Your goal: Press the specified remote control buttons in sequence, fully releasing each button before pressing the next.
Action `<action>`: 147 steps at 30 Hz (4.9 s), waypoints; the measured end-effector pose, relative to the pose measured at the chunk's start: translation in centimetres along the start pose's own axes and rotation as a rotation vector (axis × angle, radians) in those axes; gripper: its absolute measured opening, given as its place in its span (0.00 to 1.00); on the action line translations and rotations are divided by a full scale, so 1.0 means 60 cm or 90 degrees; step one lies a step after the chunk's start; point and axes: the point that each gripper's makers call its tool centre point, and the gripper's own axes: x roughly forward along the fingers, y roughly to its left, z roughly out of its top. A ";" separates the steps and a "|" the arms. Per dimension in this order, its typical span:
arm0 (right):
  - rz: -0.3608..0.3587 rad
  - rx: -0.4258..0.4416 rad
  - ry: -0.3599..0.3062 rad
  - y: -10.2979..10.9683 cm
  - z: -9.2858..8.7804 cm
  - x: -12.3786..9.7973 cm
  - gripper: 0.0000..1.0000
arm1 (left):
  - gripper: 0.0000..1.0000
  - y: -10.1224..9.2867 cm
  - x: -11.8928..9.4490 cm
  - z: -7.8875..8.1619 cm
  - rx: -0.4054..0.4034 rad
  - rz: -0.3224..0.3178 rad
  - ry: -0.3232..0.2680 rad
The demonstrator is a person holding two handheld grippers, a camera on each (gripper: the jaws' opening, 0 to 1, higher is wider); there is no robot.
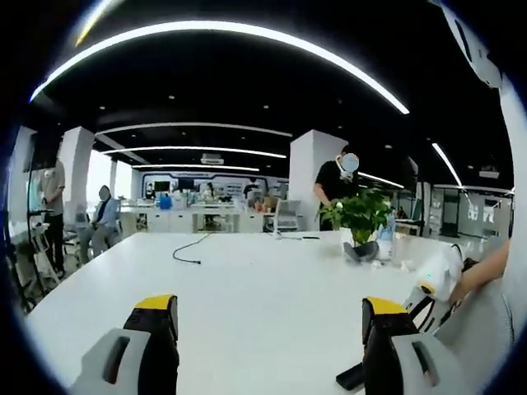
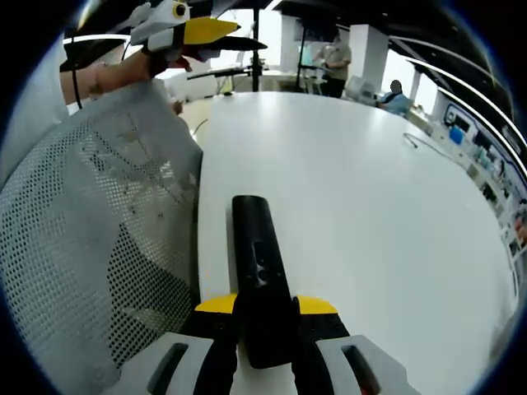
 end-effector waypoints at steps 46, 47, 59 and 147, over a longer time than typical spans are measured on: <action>-0.005 0.007 -0.005 0.000 0.002 0.001 0.22 | 0.98 -0.004 0.005 -0.061 0.071 0.046 0.089; -0.005 0.008 -0.005 0.000 0.003 0.001 0.22 | 0.98 -0.005 0.006 -0.063 0.073 0.045 0.094; -0.009 0.011 -0.005 -0.001 0.003 0.001 0.22 | 0.97 -0.005 0.007 -0.066 0.067 0.041 0.096; 0.008 -0.007 0.119 -0.345 0.031 0.032 0.21 | 0.92 0.015 0.002 -0.086 0.054 0.059 0.135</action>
